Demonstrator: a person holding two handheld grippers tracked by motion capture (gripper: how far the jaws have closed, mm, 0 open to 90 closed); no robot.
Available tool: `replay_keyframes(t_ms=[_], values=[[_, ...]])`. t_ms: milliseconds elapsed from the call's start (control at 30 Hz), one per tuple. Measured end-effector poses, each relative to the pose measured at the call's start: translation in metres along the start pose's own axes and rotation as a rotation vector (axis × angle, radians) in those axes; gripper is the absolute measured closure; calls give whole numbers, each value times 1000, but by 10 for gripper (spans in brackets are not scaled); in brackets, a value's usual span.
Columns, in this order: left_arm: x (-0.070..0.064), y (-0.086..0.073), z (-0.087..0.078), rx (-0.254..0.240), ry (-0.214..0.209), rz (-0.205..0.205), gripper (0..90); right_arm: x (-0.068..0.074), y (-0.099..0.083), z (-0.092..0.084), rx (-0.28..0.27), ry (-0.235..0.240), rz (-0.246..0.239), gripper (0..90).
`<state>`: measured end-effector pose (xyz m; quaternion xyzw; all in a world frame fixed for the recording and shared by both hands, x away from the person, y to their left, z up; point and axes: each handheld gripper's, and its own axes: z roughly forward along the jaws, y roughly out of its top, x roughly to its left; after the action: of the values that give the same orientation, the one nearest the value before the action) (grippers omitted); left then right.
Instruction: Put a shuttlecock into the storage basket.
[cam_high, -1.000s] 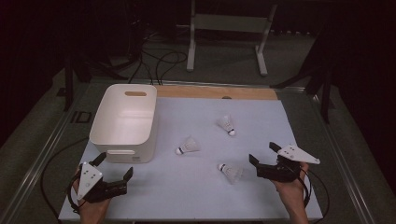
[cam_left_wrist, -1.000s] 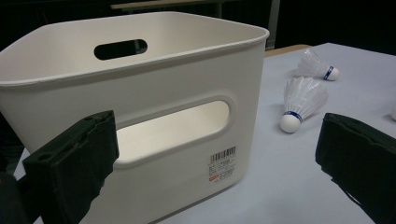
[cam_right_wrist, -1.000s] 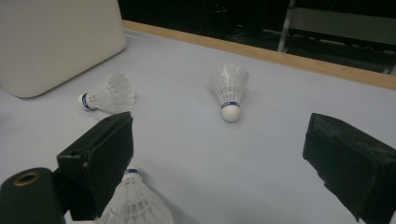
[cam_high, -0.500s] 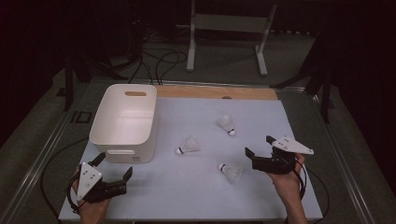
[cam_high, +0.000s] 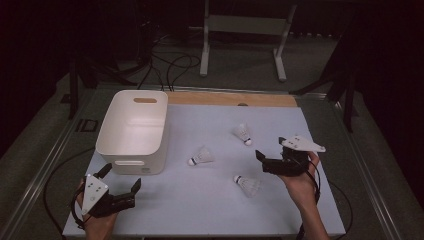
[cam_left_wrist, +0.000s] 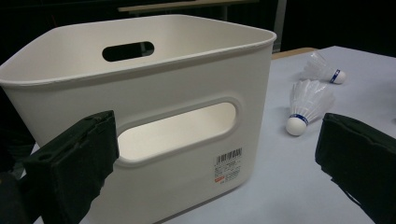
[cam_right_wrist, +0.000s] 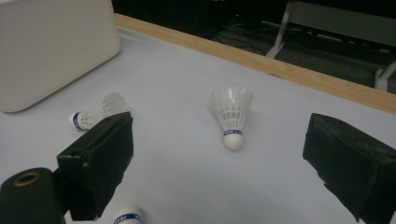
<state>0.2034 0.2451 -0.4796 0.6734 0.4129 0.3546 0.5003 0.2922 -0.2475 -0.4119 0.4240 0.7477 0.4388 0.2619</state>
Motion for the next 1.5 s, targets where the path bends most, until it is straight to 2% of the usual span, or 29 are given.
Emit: replay_keyframes(t_ms=[300,500,1067,1500], values=[[0,0,1,9,1,5,0,1,9,9,26,-6,-3,87],[0,0,1,10,4,4,0,0,14,12,23,-7,-3,87],[1,-1,1,13,7,0,1,0,43,22,29,-36,-24,87],[2,-1,1,19,7,6,1,-4,60,43,27,-50,-24,87]])
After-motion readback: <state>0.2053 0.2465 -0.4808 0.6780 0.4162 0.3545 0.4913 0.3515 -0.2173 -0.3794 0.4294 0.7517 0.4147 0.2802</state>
